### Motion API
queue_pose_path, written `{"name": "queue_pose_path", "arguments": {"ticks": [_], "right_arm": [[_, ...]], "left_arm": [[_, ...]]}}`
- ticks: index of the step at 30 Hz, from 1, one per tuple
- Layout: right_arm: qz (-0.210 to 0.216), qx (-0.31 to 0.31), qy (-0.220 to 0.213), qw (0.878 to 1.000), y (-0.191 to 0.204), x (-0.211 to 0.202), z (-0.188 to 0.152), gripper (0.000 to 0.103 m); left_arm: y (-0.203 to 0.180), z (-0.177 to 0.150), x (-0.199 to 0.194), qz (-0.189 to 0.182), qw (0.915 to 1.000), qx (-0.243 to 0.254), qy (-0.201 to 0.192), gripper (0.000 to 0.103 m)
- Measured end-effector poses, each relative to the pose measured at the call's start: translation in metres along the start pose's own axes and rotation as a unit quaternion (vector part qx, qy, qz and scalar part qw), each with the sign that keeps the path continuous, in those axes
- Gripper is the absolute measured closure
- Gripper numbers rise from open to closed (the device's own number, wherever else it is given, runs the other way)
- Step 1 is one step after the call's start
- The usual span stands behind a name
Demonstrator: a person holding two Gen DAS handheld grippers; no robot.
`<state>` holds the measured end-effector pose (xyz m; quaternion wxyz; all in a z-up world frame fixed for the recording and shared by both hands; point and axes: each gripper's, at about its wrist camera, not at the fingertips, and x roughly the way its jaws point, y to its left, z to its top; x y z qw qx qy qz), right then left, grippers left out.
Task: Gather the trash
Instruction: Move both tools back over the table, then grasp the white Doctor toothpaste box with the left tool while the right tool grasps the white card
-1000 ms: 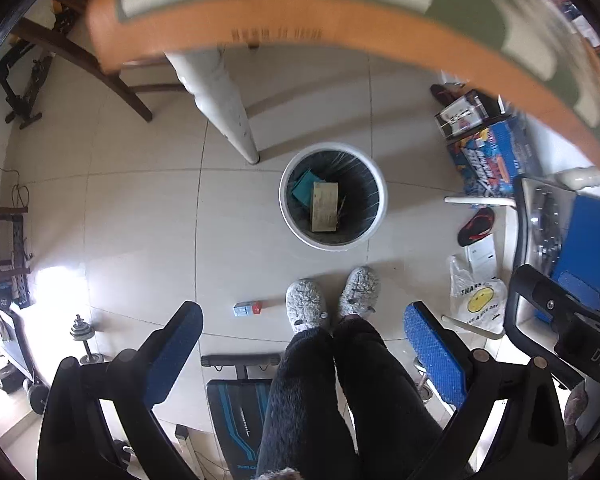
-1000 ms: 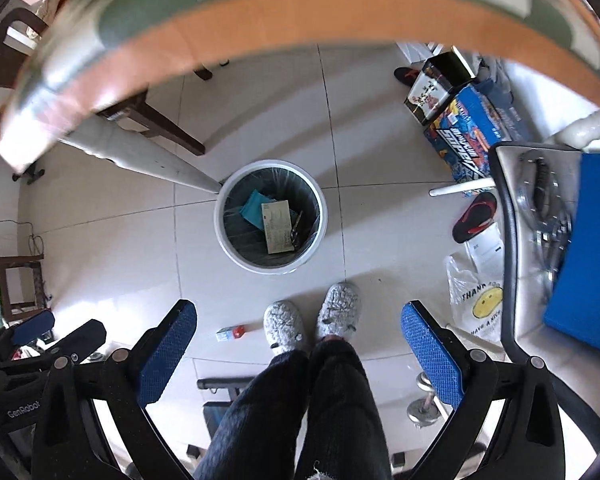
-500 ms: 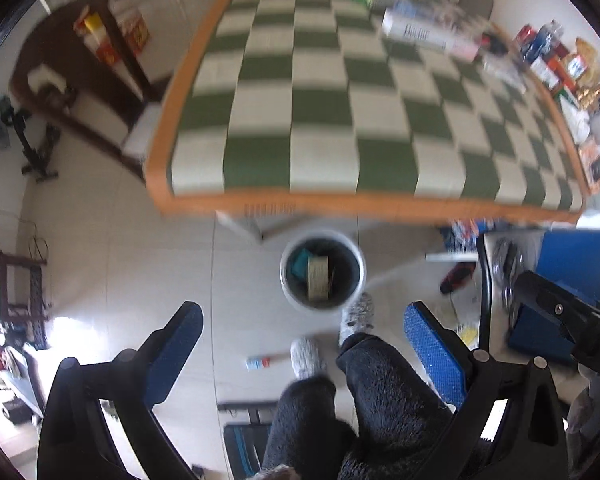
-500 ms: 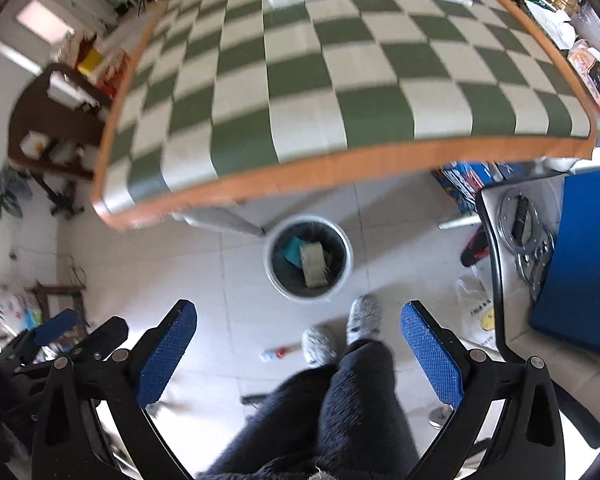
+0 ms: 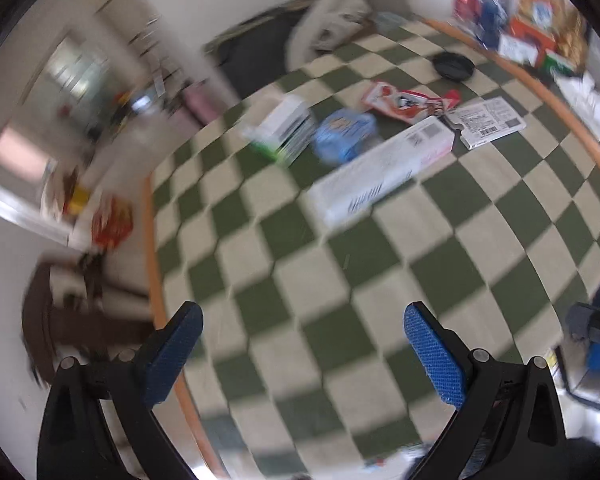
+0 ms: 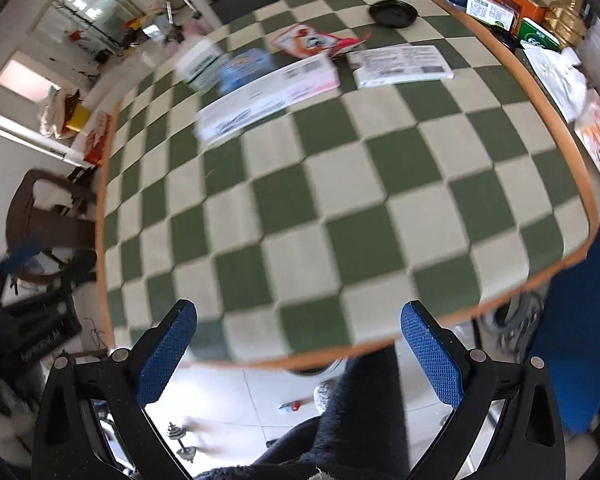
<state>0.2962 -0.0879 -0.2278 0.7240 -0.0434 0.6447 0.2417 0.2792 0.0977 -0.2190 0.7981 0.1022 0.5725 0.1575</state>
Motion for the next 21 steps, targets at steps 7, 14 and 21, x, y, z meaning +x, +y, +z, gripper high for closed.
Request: {"name": "queue_pose_path", "arguments": {"ticks": [7,14,21], "right_arm": [[-0.022,0.026,0.051,0.998,-0.062,0.043,0.106,0.0],[-0.035,0.072,0.065,0.995,-0.115,0.07,0.169,0.0],[-0.049,0.119,0.052,0.99,-0.153,0.088,0.216,0.0]], "left_arm": [[-0.06,0.099,0.095,-0.005,0.9832,0.175,0.05,0.001],[-0.1,0.127,0.157,-0.028,0.9537,0.284,0.096,0.011],[-0.082,0.131,0.156,-0.104,0.9742,0.137,0.146,0.044]]}}
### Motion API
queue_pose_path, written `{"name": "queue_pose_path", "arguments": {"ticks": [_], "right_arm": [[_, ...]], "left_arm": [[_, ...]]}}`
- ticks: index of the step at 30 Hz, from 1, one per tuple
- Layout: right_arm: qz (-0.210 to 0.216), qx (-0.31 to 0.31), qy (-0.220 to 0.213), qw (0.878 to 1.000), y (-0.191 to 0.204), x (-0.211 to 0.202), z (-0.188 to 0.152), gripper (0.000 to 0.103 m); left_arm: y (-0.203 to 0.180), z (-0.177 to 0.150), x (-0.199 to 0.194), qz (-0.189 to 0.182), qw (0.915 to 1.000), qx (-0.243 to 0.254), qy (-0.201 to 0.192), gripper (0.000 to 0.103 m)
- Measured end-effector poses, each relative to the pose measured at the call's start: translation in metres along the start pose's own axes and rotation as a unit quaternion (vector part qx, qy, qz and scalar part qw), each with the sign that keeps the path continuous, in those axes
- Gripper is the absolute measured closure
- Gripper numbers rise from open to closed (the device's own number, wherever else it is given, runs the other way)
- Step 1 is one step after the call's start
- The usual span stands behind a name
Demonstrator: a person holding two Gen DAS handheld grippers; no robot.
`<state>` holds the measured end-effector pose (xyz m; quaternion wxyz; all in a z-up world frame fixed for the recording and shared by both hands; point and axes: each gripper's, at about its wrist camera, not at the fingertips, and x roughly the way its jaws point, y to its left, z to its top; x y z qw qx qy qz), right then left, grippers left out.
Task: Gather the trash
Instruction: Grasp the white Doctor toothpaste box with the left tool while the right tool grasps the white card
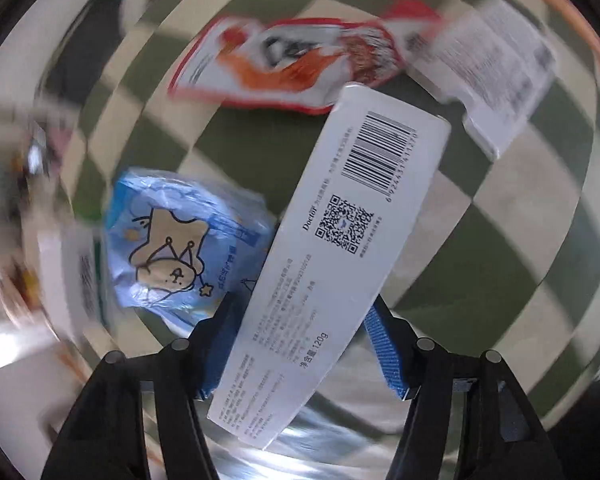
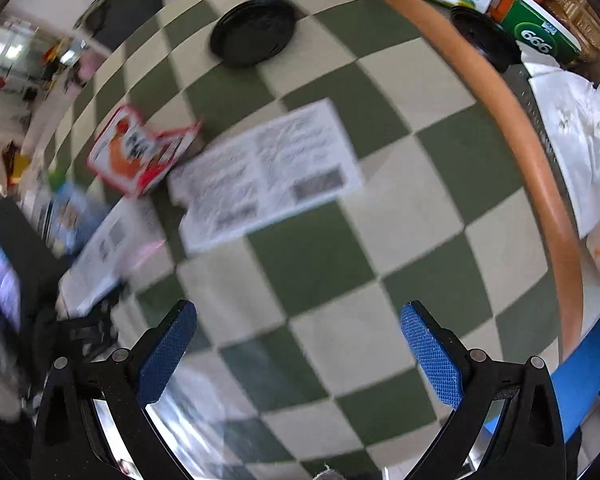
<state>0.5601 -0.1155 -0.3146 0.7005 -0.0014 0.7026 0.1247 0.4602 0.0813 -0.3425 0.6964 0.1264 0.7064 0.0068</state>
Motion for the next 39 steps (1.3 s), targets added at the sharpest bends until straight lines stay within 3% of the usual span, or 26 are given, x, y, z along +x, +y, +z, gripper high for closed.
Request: {"name": "queue_pose_path", "arguments": {"ticks": [2,4,6,8,9,11,13,15,16,18,20,22,24,26,28,29,33,34,35,36,37,39], "right_arm": [[-0.001,0.014,-0.005,1.0,-0.004,0.004,0.014,0.0],[0.005,0.029,-0.011,1.0,-0.007,0.009,0.029,0.0],[0.009,0.023,-0.014,1.0,-0.003,0.012,0.042,0.0],[-0.006,-0.035,-0.009,0.999,0.013,0.016,0.052,0.0],[-0.026,-0.095,0.006,0.995,0.03,0.021,0.054,0.0],[-0.078,-0.202,0.031,0.976,0.059,0.032,0.051,0.0],[-0.134,-0.298,0.041,0.944,0.085,0.043,0.042,0.0],[-0.184,-0.38,0.052,0.905,0.106,0.055,0.034,0.0],[-0.212,-0.425,0.058,0.878,0.116,0.063,0.029,0.0],[-0.243,-0.477,0.068,0.842,0.127,0.075,0.024,0.0],[-0.279,-0.53,0.075,0.797,0.136,0.09,0.02,0.0],[-0.294,-0.563,0.084,0.768,0.142,0.101,0.021,0.0],[-0.285,-0.577,0.101,0.758,0.147,0.105,0.024,0.0],[-0.271,-0.578,0.125,0.76,0.144,0.107,0.03,0.0],[-0.247,-0.557,0.152,0.778,0.143,0.111,0.045,0.0],[-0.23,-0.531,0.171,0.797,0.137,0.112,0.057,0.0],[-0.179,-0.459,0.169,0.854,0.126,0.1,0.081,0.001],[-0.159,-0.433,0.173,0.87,0.123,0.096,0.085,0.011],[-0.136,-0.408,0.182,0.884,0.121,0.094,0.087,0.011],[-0.109,-0.355,0.202,0.906,0.113,0.093,0.091,0.011],[-0.096,-0.322,0.215,0.917,0.107,0.092,0.093,0.011],[-0.031,-0.26,0.249,0.932,0.098,0.09,0.091,0.011]], "left_arm": [[0.008,-0.009,-0.002,-0.026,0.9971,-0.071,0.009,0.044],[0.017,-0.026,-0.004,-0.058,0.9845,-0.164,0.021,0.044],[0.026,-0.048,-0.003,-0.073,0.9619,-0.262,0.033,0.044],[0.029,-0.068,0.001,-0.092,0.9368,-0.335,0.045,0.044],[0.03,-0.079,0.004,-0.096,0.9203,-0.375,0.054,0.044],[0.029,-0.088,0.007,-0.103,0.9052,-0.408,0.058,0.045],[0.025,-0.092,0.008,-0.102,0.8976,-0.425,0.058,0.045],[0.021,-0.093,0.006,-0.095,0.899,-0.424,0.052,0.045],[0.019,-0.093,0.006,-0.092,0.8993,-0.425,0.05,0.045],[0.017,-0.093,0.003,-0.086,0.9,-0.425,0.044,0.045],[0.016,-0.093,0.002,-0.084,0.8983,-0.43,0.039,0.045],[0.024,-0.087,-0.001,-0.085,0.897,-0.432,0.038,0.045],[0.025,-0.084,0.0,-0.084,0.8967,-0.433,0.036,0.045],[0.024,-0.081,-0.001,-0.083,0.8971,-0.432,0.035,0.045],[0.029,-0.075,0.002,-0.084,0.8976,-0.431,0.033,0.045],[0.029,-0.075,0.001,-0.084,0.8978,-0.431,0.032,0.045],[0.031,-0.072,0.011,-0.087,0.898,-0.43,0.031,0.045],[0.03,-0.075,0.011,-0.088,0.8983,-0.429,0.032,0.045],[0.03,-0.076,0.01,-0.089,0.899,-0.427,0.032,0.045],[0.029,-0.078,0.011,-0.091,0.8996,-0.426,0.033,0.045],[0.027,-0.08,0.01,-0.093,0.9005,-0.423,0.034,0.045],[0.027,-0.082,0.012,-0.105,0.9012,-0.419,0.035,0.043]]}}
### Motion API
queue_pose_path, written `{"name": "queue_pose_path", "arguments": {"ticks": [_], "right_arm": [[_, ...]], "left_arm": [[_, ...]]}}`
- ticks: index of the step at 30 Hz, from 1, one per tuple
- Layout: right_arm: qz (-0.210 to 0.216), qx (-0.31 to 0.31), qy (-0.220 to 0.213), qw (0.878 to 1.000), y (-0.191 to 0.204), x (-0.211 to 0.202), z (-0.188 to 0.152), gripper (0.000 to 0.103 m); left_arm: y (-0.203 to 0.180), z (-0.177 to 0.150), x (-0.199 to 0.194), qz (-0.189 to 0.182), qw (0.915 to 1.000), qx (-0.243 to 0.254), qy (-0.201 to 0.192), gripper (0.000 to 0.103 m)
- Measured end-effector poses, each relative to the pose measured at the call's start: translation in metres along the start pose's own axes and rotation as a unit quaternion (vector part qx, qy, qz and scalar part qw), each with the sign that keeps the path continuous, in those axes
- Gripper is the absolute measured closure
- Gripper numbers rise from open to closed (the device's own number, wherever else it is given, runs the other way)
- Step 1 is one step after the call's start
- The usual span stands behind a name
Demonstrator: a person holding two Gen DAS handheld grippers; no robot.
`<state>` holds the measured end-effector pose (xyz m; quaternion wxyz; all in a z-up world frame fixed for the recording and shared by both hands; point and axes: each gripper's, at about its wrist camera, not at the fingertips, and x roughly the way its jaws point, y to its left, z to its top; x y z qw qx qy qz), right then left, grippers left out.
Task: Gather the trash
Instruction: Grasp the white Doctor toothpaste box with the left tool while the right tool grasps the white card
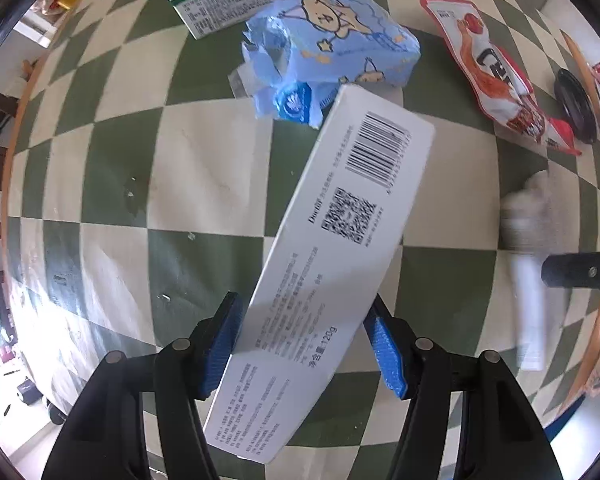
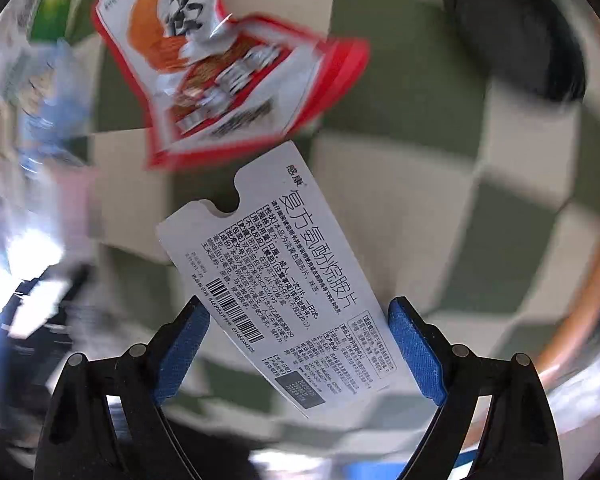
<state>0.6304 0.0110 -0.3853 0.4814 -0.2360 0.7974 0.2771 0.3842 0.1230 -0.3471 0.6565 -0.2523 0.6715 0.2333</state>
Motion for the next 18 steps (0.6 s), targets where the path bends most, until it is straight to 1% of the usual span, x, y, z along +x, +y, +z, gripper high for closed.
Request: {"name": "queue_pose_path", "arguments": {"ticks": [1,2,3,4,5,6,7,8,9,12,14,16,17,18], "right_arm": [[0.023,0.011,-0.006,1.0,-0.001,-0.003,-0.004,0.009],[0.014,0.008,-0.023,1.0,0.001,-0.008,-0.008,0.007],[-0.02,-0.011,-0.05,0.999,0.007,-0.014,-0.014,0.0],[-0.072,-0.04,-0.077,0.994,0.015,-0.02,-0.018,0.0],[-0.104,-0.06,-0.091,0.989,0.02,-0.022,-0.021,0.0],[-0.117,-0.068,-0.091,0.987,0.023,-0.02,-0.024,0.0],[-0.105,-0.077,-0.086,0.988,0.026,-0.016,-0.026,0.0],[-0.096,-0.084,-0.079,0.989,0.03,-0.011,-0.03,0.0],[-0.095,-0.09,-0.072,0.989,0.034,-0.006,-0.032,0.0],[-0.117,-0.091,-0.062,0.987,0.044,0.012,-0.035,0.0],[-0.124,-0.076,-0.069,0.987,0.045,0.018,-0.039,0.004],[-0.151,-0.061,-0.105,0.981,0.048,0.016,-0.049,0.017],[-0.147,-0.052,-0.118,0.981,0.049,0.016,-0.057,0.023],[-0.142,-0.04,-0.135,0.98,0.05,0.013,-0.066,0.026]], "left_arm": [[0.001,0.0,0.002,-0.001,1.0,0.001,0.004,0.043],[0.001,-0.001,0.004,-0.001,1.0,0.003,0.008,0.043],[0.002,-0.001,0.006,-0.002,0.9999,0.006,0.012,0.043],[0.002,-0.002,0.007,-0.001,0.9999,0.008,0.011,0.043],[0.002,-0.003,0.006,-0.001,0.9999,0.012,0.007,0.043],[0.002,-0.004,0.006,0.0,0.9999,0.014,0.004,0.044],[0.003,-0.004,0.005,0.0,0.9999,0.015,-0.001,0.044],[0.003,-0.005,0.002,-0.001,0.9998,0.018,-0.008,0.049],[0.003,-0.006,0.001,0.0,0.9997,0.02,-0.011,0.051],[0.005,-0.007,-0.004,0.001,0.9995,0.022,-0.021,0.052],[0.005,-0.007,-0.008,0.002,0.9994,0.023,-0.026,0.053],[0.008,-0.01,-0.013,0.002,0.9992,0.022,-0.033,0.054],[0.009,-0.011,-0.015,0.002,0.999,0.022,-0.038,0.054],[0.01,-0.012,-0.018,0.0,0.9989,0.022,-0.041,0.055]]}}
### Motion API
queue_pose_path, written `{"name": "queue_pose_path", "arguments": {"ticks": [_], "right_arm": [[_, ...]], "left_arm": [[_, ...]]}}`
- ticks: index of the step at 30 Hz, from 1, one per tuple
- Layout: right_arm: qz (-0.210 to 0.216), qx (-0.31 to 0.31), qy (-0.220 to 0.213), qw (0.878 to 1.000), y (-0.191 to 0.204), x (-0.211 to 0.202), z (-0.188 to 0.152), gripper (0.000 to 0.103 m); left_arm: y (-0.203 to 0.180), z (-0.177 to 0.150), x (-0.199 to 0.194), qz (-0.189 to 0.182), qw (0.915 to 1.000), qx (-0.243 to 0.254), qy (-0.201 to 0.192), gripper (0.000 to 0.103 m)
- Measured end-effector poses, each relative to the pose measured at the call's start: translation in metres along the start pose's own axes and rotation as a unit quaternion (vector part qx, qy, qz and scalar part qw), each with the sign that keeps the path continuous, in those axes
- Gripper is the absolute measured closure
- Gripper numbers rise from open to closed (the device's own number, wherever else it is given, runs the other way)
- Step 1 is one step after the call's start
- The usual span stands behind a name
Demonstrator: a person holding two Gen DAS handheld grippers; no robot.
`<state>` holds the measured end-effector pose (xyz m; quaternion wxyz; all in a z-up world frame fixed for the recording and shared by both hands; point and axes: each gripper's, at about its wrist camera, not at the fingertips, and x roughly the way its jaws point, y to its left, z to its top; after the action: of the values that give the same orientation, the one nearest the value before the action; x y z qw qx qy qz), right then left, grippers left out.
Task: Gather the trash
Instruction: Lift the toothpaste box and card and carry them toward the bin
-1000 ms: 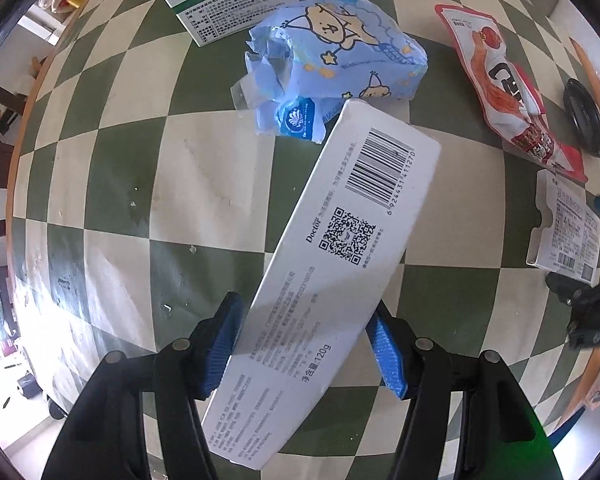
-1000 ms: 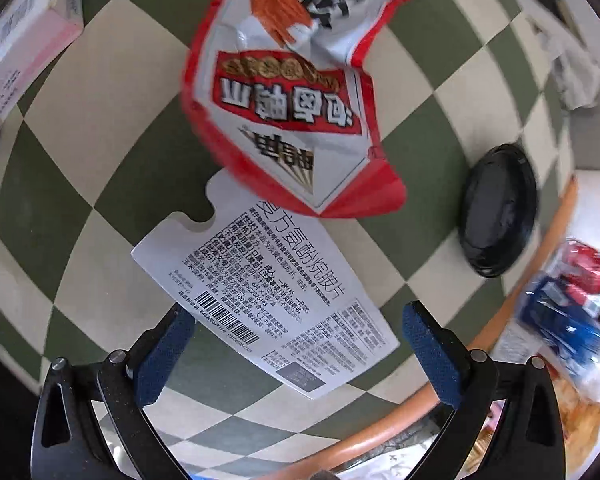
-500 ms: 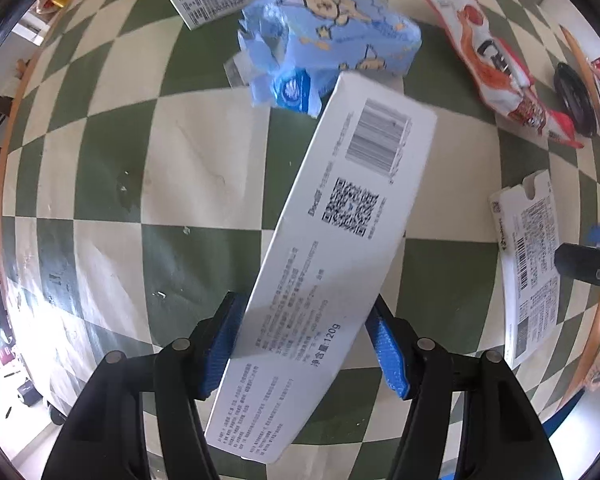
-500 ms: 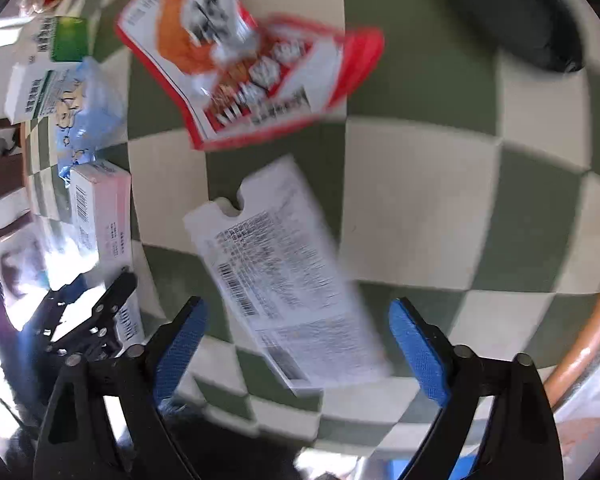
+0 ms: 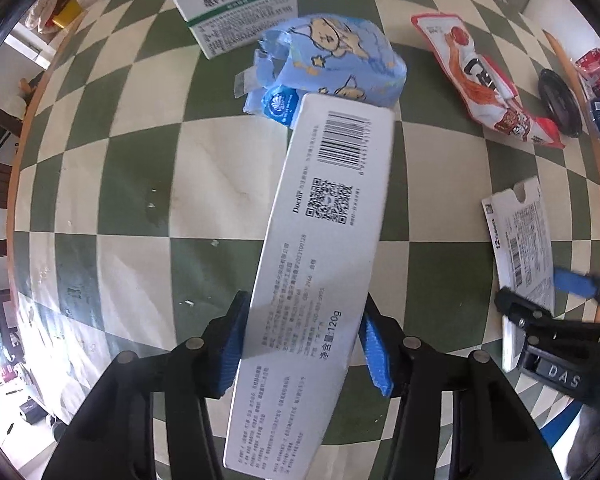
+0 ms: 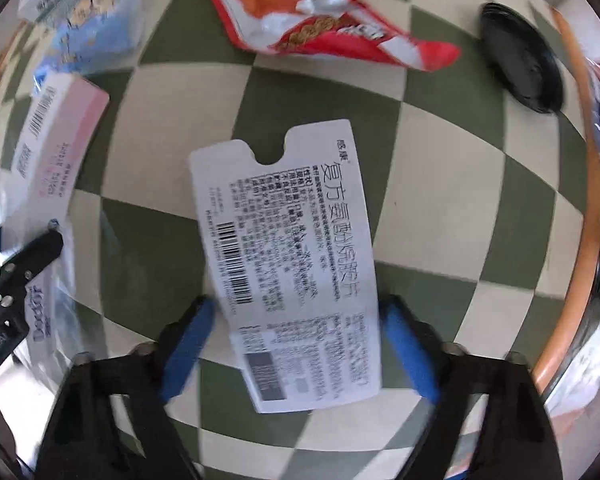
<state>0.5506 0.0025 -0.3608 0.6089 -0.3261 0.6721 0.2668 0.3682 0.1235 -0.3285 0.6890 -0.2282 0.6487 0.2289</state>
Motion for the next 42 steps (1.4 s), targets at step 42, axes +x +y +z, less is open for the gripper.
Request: {"name": "queue_pose_path", "arguments": {"ticks": [42], "right_arm": [[0.201,0.182,-0.061,0.961,0.272,0.058,-0.439,0.026]], "left_arm": [[0.215,-0.392,0.076,-0.142,0.9813,-0.104,0.078,0.057]]}}
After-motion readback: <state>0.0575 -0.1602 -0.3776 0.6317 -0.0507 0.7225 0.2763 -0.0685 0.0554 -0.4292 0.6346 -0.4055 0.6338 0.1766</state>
